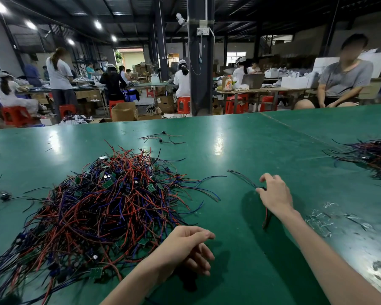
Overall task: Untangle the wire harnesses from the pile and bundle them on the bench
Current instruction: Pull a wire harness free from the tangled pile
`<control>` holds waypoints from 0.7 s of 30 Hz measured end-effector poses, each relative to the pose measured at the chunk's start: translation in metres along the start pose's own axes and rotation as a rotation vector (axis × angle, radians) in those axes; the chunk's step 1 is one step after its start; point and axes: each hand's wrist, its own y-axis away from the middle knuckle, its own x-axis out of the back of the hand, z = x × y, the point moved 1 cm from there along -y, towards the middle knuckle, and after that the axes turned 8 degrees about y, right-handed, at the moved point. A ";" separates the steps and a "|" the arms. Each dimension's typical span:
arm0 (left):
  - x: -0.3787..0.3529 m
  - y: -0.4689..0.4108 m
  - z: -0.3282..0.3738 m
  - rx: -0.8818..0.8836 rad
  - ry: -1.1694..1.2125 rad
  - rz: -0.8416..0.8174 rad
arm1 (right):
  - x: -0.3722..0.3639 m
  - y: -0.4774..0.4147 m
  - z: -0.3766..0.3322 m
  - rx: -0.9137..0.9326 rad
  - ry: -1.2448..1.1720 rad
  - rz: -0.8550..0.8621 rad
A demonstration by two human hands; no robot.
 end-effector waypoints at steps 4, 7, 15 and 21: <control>0.002 -0.001 -0.001 -0.018 0.003 0.008 | -0.006 0.001 0.001 0.183 0.140 -0.213; 0.003 -0.001 -0.001 -0.029 -0.009 0.013 | -0.009 0.003 0.003 0.216 0.249 -0.333; 0.007 -0.001 0.000 -0.069 -0.003 0.050 | -0.005 0.008 -0.005 0.246 0.225 -0.121; 0.003 -0.002 0.000 -0.160 -0.019 0.118 | -0.015 0.026 -0.083 0.425 -0.063 -0.227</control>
